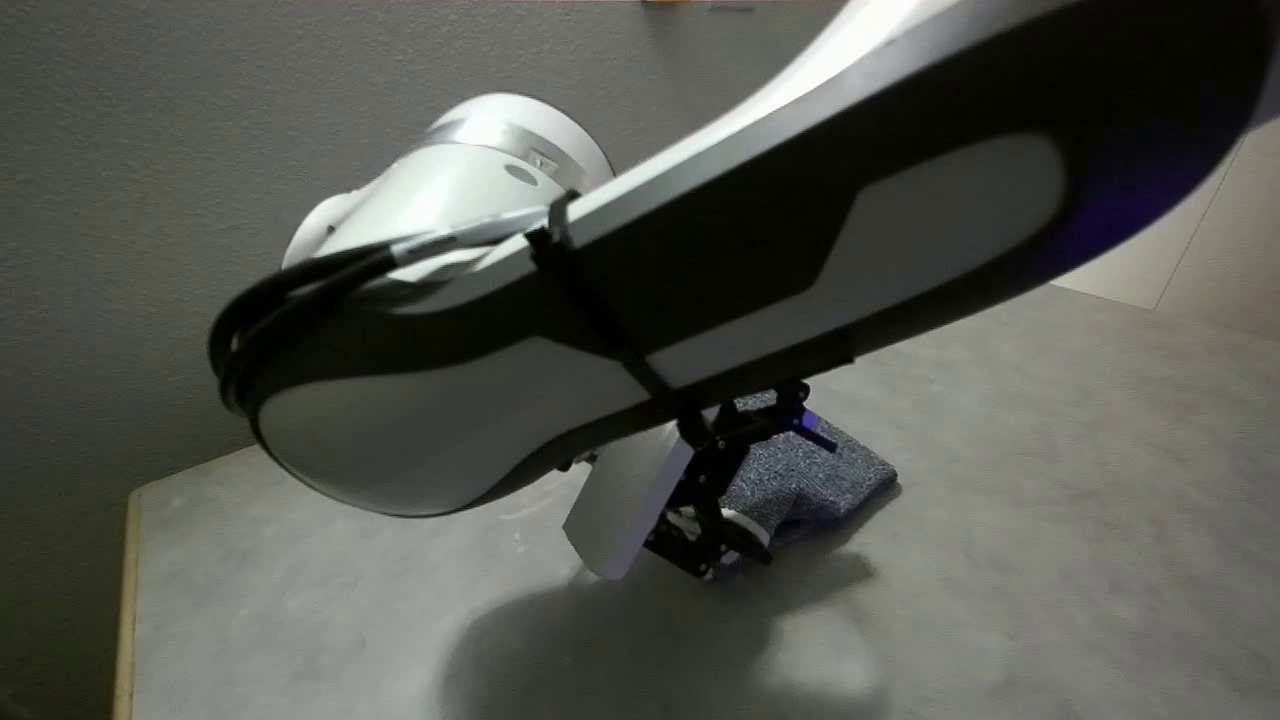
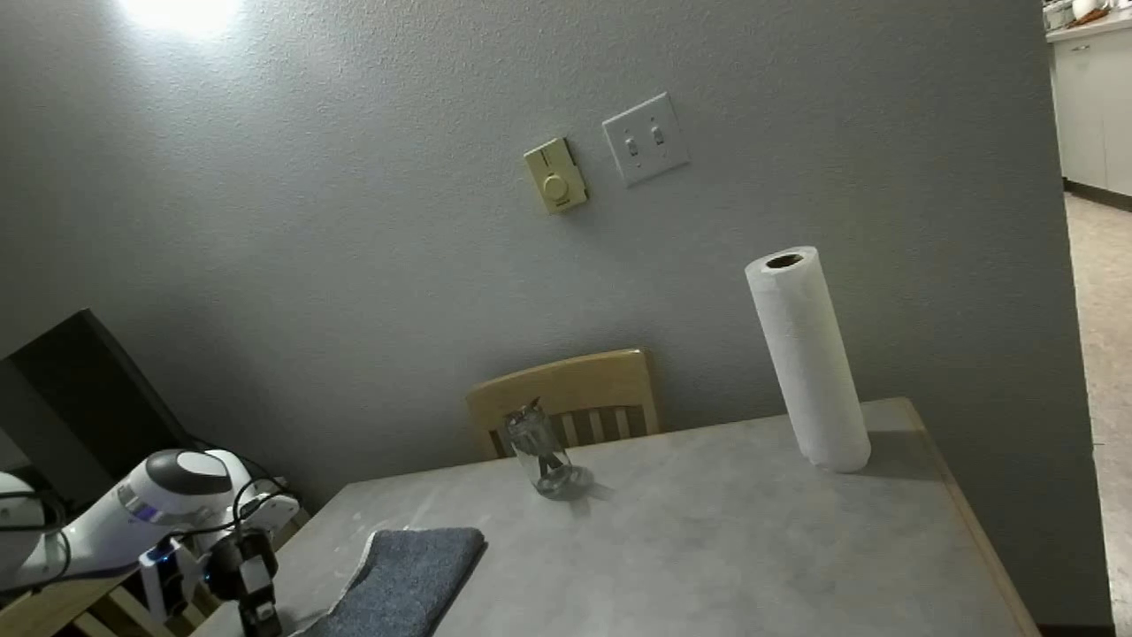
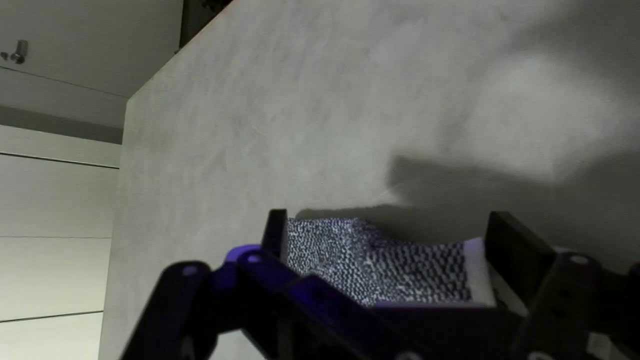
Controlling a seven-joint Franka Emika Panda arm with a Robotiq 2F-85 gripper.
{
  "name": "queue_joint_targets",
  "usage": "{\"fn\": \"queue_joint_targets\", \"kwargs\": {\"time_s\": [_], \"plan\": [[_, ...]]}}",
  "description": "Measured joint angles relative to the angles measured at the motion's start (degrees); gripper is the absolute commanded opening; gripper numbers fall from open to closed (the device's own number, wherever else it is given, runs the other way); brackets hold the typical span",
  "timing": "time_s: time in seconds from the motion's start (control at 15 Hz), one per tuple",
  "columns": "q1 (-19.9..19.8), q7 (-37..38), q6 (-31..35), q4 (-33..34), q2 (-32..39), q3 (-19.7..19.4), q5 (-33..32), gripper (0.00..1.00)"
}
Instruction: Fold the towel then unfold it
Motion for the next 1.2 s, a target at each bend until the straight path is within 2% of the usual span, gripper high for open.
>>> {"fn": "queue_joint_targets", "kwargs": {"time_s": [0.53,1.2], "plan": [[0.11,1.41,2.90,1.04,-0.05,-0.16,-0.01,1.00],[0.10,5.65,11.78,1.78,-0.07,-0.16,0.05,1.00]]}}
